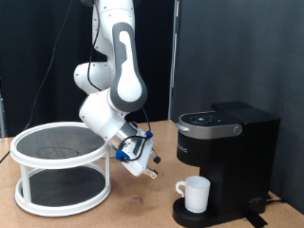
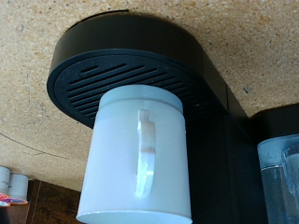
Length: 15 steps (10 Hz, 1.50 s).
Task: Make a cup of coffee with the keurig machine
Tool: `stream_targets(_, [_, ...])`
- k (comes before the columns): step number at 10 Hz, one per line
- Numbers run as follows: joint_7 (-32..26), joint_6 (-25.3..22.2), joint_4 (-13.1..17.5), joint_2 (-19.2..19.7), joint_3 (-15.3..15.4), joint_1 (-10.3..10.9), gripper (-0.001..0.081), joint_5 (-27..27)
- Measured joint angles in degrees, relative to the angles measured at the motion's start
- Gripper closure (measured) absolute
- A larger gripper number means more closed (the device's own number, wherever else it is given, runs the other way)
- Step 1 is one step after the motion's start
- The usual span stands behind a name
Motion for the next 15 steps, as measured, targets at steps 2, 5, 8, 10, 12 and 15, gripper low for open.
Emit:
stream_targets(2, [0.7,-2.9,-1.1,-0.7,0.1,0.0,0.0072,-2.0])
stream_targets(5, [3.3,-9.3,-4.6,-6.3,-0.2,-0.1,0.0072,-6.7])
stream_targets(8, [3.3,-11.4,-7.2,-13.3,-0.2,-0.1,0.0072,-7.1])
stream_targets(10, [3.9,-14.6,-8.0,-17.7,-0.7,-0.2,0.0072,-7.2])
stream_targets(12, [4.8,-15.5,-8.6,-19.6,-1.1,-0.4,0.0072,-7.5])
stream_targets(15, [1.6,-16.5,-8.6,-21.4,-0.1,-0.2,0.0072,-7.9])
